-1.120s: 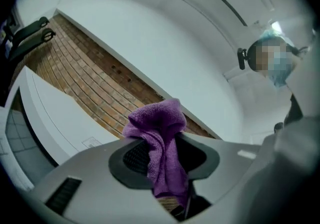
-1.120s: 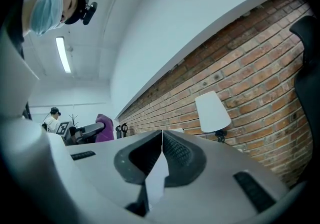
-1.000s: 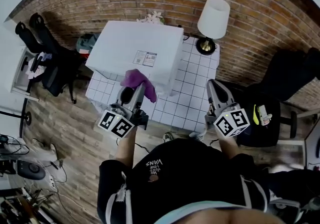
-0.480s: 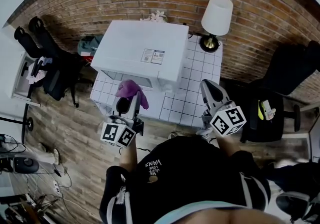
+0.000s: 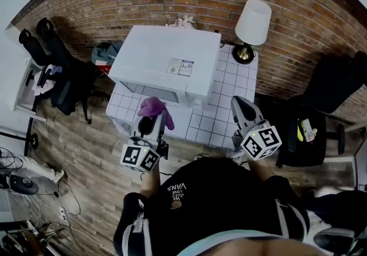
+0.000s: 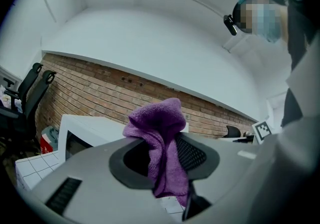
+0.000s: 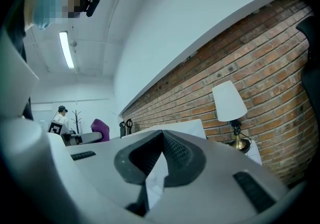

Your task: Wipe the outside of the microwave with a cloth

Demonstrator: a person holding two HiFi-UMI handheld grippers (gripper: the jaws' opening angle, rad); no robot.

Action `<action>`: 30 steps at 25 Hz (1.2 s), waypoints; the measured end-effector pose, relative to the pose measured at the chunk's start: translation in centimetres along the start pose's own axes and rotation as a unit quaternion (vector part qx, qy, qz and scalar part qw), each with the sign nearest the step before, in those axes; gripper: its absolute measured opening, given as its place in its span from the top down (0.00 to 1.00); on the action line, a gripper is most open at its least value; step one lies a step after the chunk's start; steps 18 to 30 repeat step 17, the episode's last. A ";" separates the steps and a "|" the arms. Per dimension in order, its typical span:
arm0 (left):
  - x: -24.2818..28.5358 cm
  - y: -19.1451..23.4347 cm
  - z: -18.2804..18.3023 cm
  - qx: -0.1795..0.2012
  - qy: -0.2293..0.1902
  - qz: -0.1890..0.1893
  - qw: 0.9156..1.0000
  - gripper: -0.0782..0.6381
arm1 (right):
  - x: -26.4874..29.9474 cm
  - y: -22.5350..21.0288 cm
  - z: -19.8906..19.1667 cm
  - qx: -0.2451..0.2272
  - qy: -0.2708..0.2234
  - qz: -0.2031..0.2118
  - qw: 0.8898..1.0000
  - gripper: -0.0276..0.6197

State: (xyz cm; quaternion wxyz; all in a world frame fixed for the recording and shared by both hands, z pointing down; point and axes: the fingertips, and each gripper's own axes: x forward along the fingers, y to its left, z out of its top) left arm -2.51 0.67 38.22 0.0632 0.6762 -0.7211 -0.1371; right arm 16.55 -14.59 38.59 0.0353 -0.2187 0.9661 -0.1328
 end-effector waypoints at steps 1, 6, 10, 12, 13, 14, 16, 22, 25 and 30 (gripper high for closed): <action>0.0 0.0 -0.1 -0.001 0.001 -0.001 1.000 0.70 | 0.0 0.0 0.0 0.000 0.000 0.001 1.000 0.95; 0.2 -0.1 -0.3 -0.007 0.003 -0.008 1.000 0.70 | 0.1 0.3 -0.1 -0.003 0.006 0.001 1.000 0.95; 0.3 -0.1 -0.5 -0.007 0.006 -0.011 1.000 0.70 | 0.2 0.4 -0.3 -0.005 0.013 0.002 1.000 0.95; 0.3 -0.1 -0.6 -0.006 0.008 -0.015 1.000 0.70 | 0.2 0.4 -0.5 -0.006 0.014 0.004 1.000 0.95; 0.3 -0.1 -0.7 -0.006 0.008 -0.017 1.000 0.70 | 0.2 0.4 -0.6 -0.006 0.015 0.005 1.000 0.95; 0.3 -0.1 -0.7 -0.006 0.008 -0.019 1.000 0.70 | 0.3 0.4 -0.6 -0.006 0.015 0.005 1.000 0.95; 0.4 -0.2 -0.6 -0.006 0.008 -0.022 1.000 0.70 | 0.3 0.5 -0.6 -0.006 0.014 0.006 1.000 0.95; 0.4 -0.2 -0.6 -0.007 0.009 -0.024 1.000 0.70 | 0.4 0.5 -0.5 -0.006 0.014 0.006 1.000 0.95; 0.4 -0.2 -0.6 -0.007 0.009 -0.024 1.000 0.70 | 0.4 0.5 -0.5 -0.006 0.014 0.006 1.000 0.95; 0.4 -0.2 -0.6 -0.007 0.009 -0.024 1.000 0.70 | 0.4 0.5 -0.5 -0.006 0.014 0.006 1.000 0.95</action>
